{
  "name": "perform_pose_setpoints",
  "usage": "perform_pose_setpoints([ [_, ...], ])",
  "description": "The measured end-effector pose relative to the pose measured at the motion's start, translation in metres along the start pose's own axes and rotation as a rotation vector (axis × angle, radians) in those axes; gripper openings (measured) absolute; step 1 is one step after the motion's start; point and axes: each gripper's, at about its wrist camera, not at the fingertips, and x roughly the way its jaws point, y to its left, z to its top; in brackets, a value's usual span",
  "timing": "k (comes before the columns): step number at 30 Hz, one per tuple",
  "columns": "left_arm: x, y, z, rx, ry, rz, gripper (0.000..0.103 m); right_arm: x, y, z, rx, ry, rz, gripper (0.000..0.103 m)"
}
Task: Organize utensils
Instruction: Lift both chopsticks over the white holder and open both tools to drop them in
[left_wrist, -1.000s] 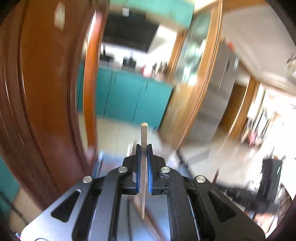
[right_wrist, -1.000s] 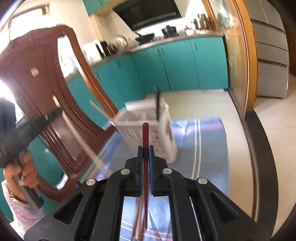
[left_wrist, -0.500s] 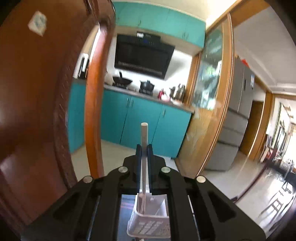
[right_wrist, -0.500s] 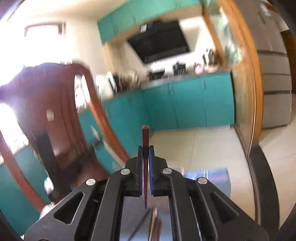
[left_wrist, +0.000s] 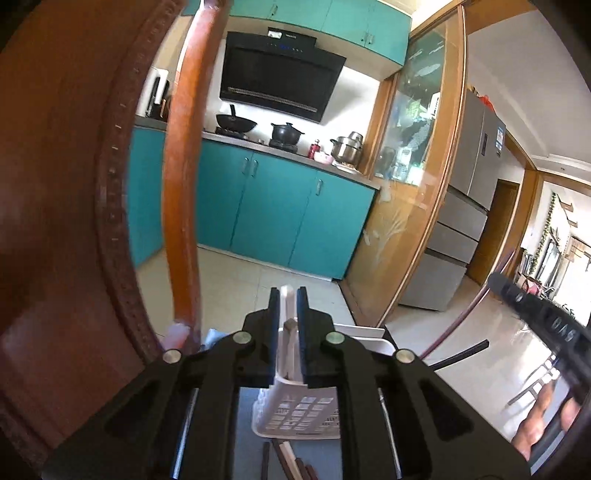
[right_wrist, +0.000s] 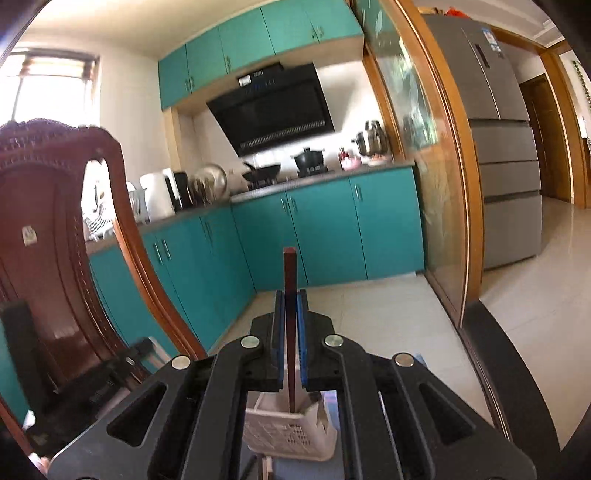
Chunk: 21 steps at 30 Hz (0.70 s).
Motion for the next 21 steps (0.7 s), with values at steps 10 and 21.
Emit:
perform_pose_setpoints([
  [10, -0.052, -0.001, -0.023, 0.076, -0.103, 0.107, 0.029, -0.025, 0.011, 0.001, -0.03, 0.024, -0.032, 0.046],
  [21, -0.033, 0.014, -0.061, 0.13, 0.068, 0.272, 0.035, -0.005, 0.043, -0.082, -0.202, 0.418, 0.149, 0.041],
])
